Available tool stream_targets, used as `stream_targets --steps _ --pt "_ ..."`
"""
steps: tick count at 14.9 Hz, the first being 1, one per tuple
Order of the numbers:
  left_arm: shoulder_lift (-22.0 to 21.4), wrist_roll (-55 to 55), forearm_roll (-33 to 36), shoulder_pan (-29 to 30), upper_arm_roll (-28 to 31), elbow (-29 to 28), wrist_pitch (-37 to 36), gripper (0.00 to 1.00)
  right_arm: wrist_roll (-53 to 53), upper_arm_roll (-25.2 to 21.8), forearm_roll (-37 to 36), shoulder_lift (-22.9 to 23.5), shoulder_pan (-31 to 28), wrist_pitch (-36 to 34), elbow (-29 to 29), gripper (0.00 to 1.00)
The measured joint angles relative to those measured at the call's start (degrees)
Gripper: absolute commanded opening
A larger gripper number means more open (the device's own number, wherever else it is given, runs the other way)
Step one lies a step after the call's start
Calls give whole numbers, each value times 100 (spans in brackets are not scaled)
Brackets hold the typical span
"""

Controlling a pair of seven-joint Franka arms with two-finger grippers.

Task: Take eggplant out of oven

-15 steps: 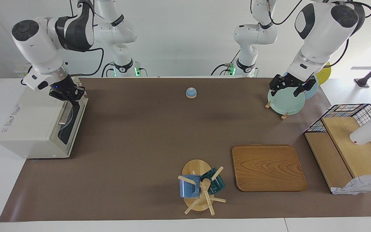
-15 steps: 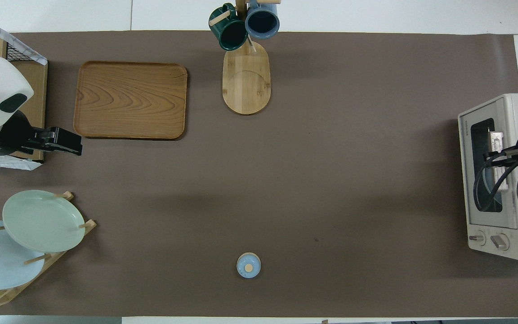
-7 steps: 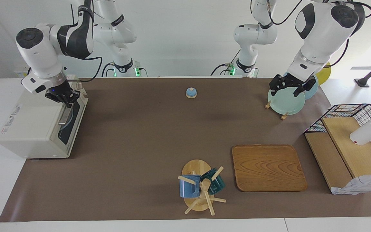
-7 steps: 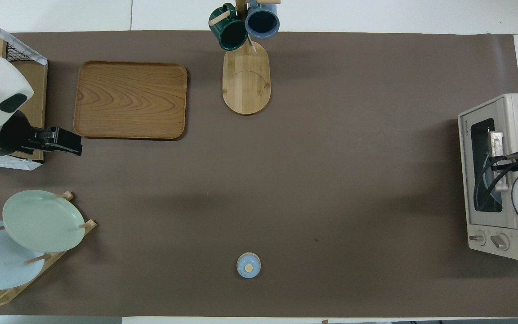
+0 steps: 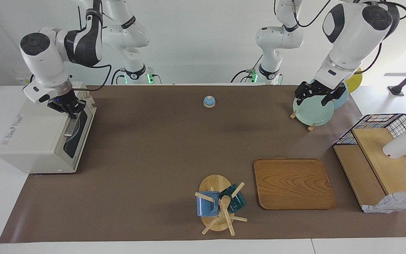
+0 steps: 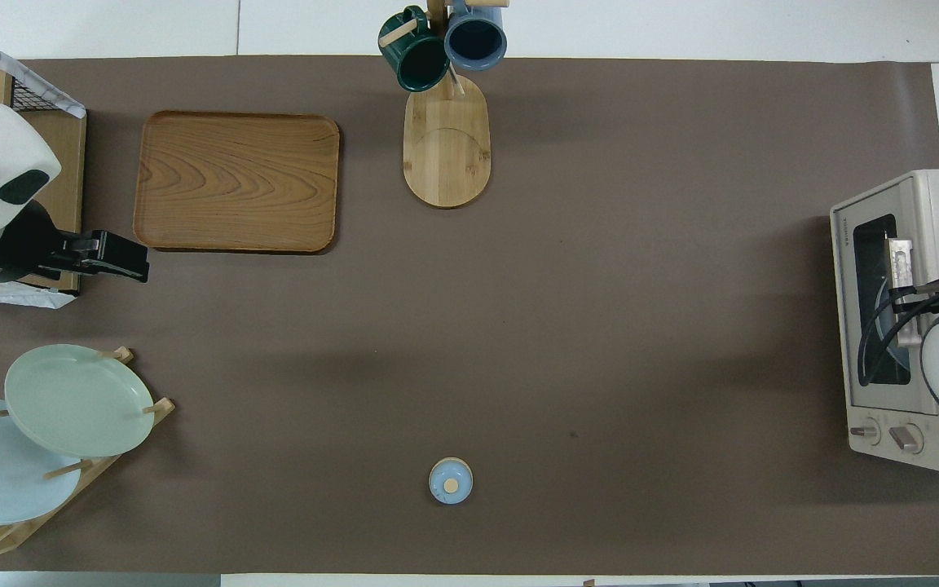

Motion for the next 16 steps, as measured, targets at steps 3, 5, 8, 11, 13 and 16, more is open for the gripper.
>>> stream_targets --steps 3,5,8,11,13,16 --pt "0 0 0 0 0 0 1 100 0 0 -2 -5 -3 59 -50 0" --pt "0 0 0 0 0 0 4 100 0 1 -2 -7 -3 167 -79 0" --pt "0 -1 0 4 15 0 8 100 0 25 -3 -37 23 284 -168 0" --pt "0 -2 0 47 17 0 12 100 0 70 -1 -112 106 443 -320 0" --pt "0 -2 0 67 18 0 18 100 8 110 14 -128 153 512 -386 0" --pt "-2 -2 0 67 17 2 61 100 20 173 262 -93 246 684 -481 0"
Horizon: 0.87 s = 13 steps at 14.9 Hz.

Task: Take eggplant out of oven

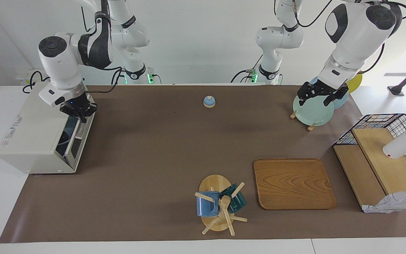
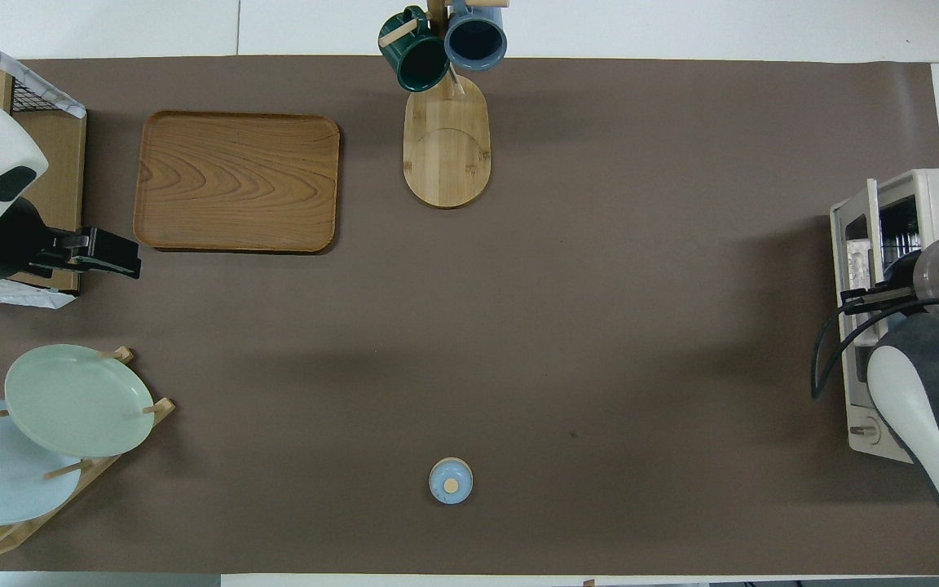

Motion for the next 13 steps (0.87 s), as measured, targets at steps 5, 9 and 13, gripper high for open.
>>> stream_targets --steps 5,9,13 --pt "0 0 0 1 0 0 47 100 349 43 250 593 504 1206 -370 0" --pt "0 0 0 6 1 0 98 100 464 119 292 960 572 1712 -520 0" --pt "0 0 0 6 1 0 121 100 630 125 341 1081 587 1797 -523 0"
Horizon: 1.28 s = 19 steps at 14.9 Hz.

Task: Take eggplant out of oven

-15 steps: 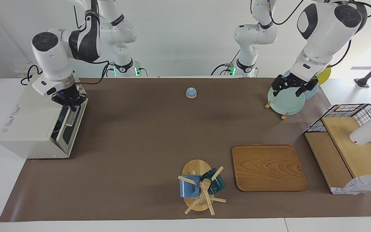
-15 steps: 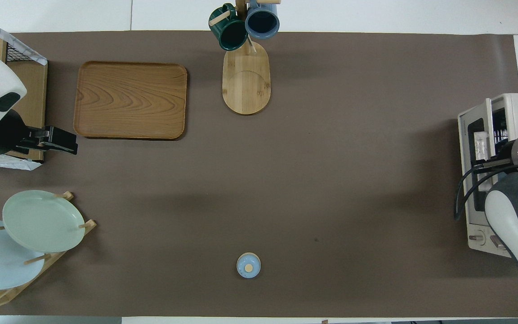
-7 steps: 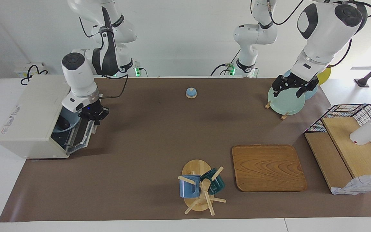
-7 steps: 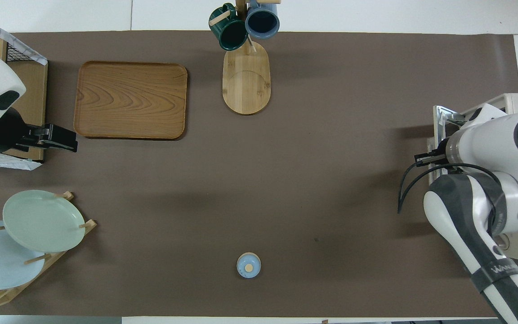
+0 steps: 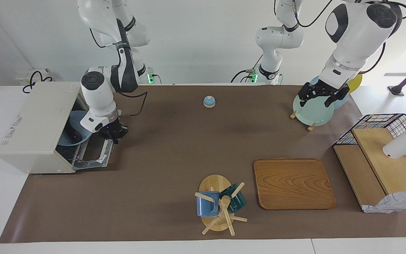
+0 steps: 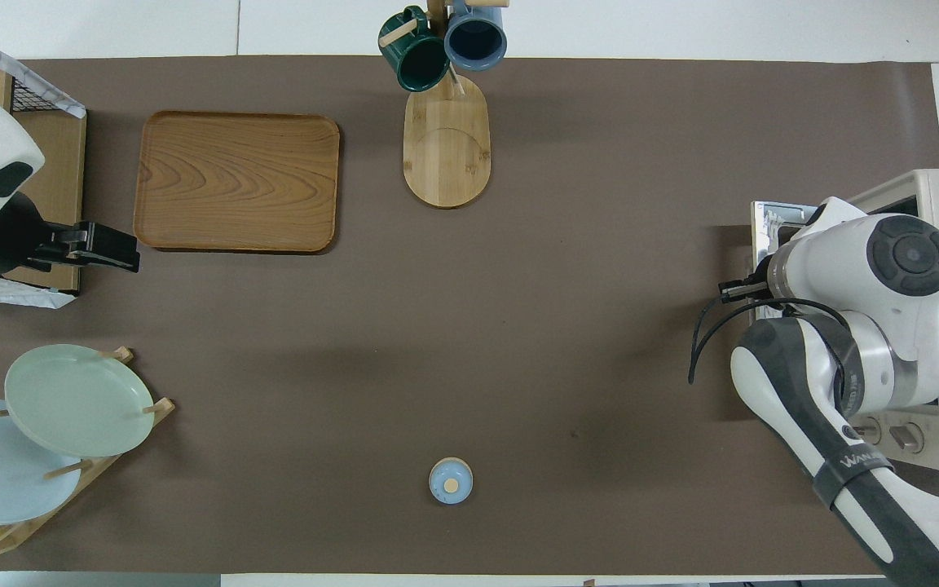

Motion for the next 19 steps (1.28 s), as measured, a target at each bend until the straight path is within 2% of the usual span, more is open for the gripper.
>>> stream_targets --steps 4,8,13,14,15,16,19 --pt "0 0 0 0 0 0 54 100 45 -50 376 202 -1 133 4 0" --pt "0 0 0 0 0 0 96 100 314 -107 410 297 95 154 8 0" --pt "0 0 0 0 0 0 138 100 799 -134 410 296 675 205 116 0" --pt "0 0 0 0 0 0 144 100 851 -134 410 294 754 24 233 17" --pt "0 0 0 0 0 0 149 100 865 -140 410 290 777 -254 401 45" --pt "0 0 0 0 0 0 154 100 865 -165 407 281 775 -575 586 48" --pt "0 0 0 0 0 0 161 100 865 -296 146 154 689 -1555 1073 44"
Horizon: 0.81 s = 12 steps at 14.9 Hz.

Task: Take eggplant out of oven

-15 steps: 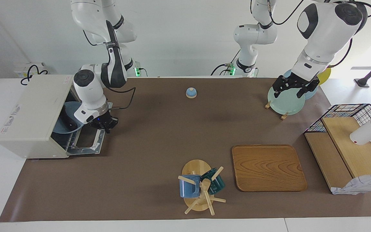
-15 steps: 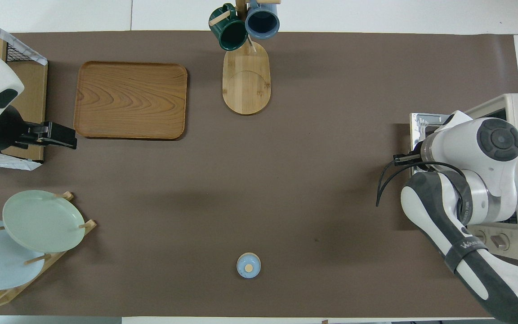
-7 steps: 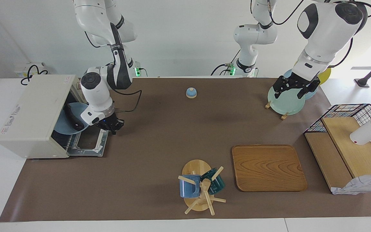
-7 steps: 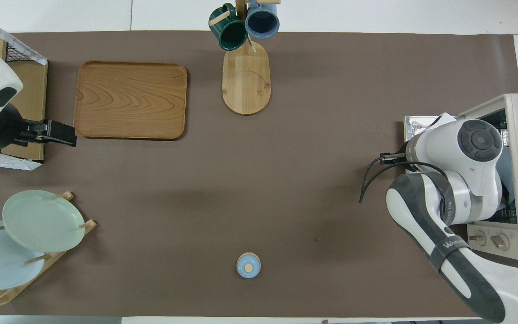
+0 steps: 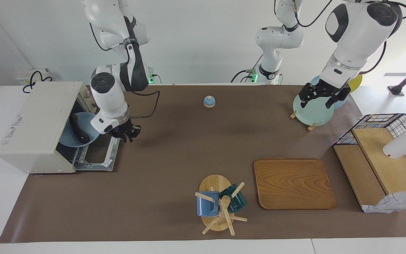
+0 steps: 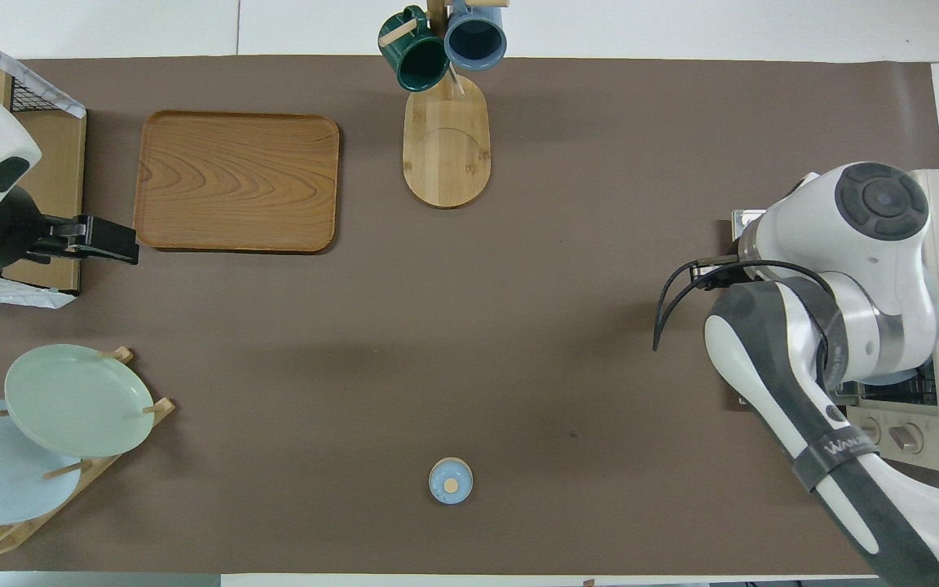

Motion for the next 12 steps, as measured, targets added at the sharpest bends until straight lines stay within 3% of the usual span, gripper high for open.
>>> stream_targets --steps 4,10,11,12 --pt "0 0 0 0 0 0 31 100 0 -27 -722 -254 -486 -765 114 40" --pt "0 0 0 0 0 -2 57 100 -10 -34 -759 -324 -874 -146 -548 36" --pt "0 0 0 0 0 -3 57 100 -10 -34 -760 -345 -897 1 -639 30" --pt "0 0 0 0 0 -3 57 100 -17 -33 -763 -364 -926 89 -707 12"
